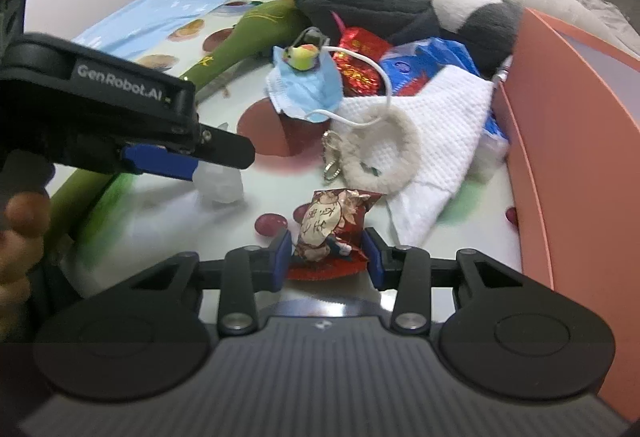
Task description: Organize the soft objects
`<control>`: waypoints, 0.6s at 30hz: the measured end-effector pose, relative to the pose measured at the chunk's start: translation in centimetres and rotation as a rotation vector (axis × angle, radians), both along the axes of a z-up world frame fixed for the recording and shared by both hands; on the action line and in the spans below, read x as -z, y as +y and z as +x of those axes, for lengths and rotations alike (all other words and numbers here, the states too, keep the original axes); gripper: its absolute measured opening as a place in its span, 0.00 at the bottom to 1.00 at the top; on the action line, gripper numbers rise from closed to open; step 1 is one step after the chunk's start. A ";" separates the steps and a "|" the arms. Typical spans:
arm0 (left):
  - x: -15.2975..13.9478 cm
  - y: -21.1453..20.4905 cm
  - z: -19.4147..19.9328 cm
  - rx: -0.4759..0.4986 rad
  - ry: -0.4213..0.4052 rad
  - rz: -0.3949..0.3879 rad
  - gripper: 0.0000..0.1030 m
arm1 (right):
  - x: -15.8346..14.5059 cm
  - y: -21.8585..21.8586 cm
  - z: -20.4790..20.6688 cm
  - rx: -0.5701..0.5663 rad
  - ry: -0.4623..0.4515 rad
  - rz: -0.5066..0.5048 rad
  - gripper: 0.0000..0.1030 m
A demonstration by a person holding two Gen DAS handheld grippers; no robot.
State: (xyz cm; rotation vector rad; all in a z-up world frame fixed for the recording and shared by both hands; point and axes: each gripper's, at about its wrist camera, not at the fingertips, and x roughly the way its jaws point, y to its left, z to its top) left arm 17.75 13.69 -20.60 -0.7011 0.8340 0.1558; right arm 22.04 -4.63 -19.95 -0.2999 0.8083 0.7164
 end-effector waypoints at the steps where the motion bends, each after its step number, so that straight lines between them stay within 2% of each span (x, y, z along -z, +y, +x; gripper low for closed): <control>1: 0.0 -0.1 0.0 -0.001 0.005 0.017 0.55 | 0.0 -0.2 -0.1 0.012 0.001 0.002 0.40; 3: 0.1 -0.3 0.1 -0.002 0.012 0.048 0.54 | -0.1 -0.6 -0.3 0.034 0.005 0.008 0.40; 5: 0.1 -0.3 0.1 -0.001 0.013 0.065 0.47 | -0.3 -1.0 -0.6 0.050 0.010 0.020 0.39; 7: 0.2 -0.4 0.3 0.003 0.022 0.092 0.35 | -0.6 -1.4 -1.0 0.066 0.007 0.027 0.39; 10: 0.0 -0.6 0.3 0.016 0.023 0.098 0.27 | -1.1 -1.8 -1.5 0.082 -0.006 0.032 0.39; 12: -0.4 -1.1 0.2 0.030 0.025 0.133 0.25 | -1.4 -2.2 -1.7 0.098 -0.009 0.041 0.39; 18: -1.9 -2.2 -0.8 0.072 0.006 0.161 0.22 | -2.6 -3.1 -2.0 0.140 -0.019 0.071 0.38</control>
